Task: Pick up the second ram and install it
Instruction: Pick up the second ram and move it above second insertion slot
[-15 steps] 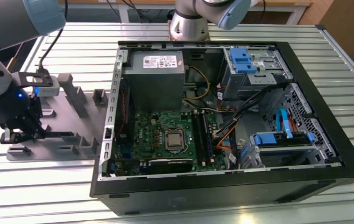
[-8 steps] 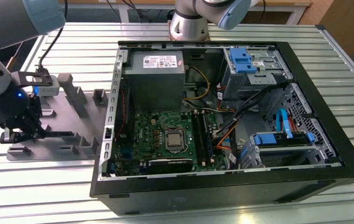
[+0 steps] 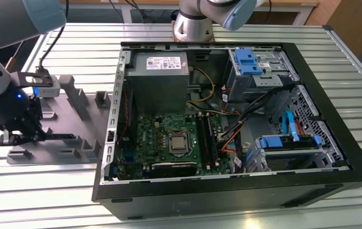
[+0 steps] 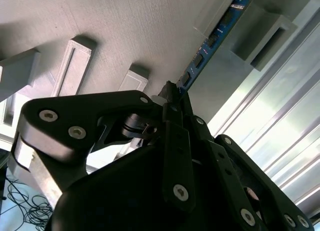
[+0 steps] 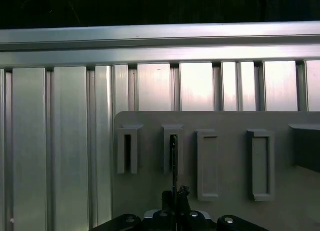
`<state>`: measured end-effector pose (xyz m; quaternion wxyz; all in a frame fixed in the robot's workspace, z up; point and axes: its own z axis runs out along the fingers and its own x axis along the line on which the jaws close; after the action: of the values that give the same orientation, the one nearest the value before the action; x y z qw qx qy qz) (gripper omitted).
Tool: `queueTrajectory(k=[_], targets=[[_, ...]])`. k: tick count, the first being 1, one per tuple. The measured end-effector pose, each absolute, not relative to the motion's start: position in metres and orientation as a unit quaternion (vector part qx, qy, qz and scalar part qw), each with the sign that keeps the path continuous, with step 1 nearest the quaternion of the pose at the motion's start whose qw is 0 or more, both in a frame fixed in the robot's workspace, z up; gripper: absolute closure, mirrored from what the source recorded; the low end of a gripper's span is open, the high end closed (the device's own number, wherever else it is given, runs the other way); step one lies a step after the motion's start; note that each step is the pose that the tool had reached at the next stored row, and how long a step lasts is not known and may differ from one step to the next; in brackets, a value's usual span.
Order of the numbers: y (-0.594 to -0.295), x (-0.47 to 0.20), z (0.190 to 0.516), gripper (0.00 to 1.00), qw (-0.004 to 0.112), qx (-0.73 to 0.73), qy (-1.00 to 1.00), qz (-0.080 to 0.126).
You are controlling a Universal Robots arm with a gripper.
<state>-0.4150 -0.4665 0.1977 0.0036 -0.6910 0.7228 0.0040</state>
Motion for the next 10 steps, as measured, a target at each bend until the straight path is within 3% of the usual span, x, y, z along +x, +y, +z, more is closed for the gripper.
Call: queueTrajectory(k=[10], targets=[[-0.4663,-0.415,0.1994,0.86,0.004,-0.691,0.723,0.004]])
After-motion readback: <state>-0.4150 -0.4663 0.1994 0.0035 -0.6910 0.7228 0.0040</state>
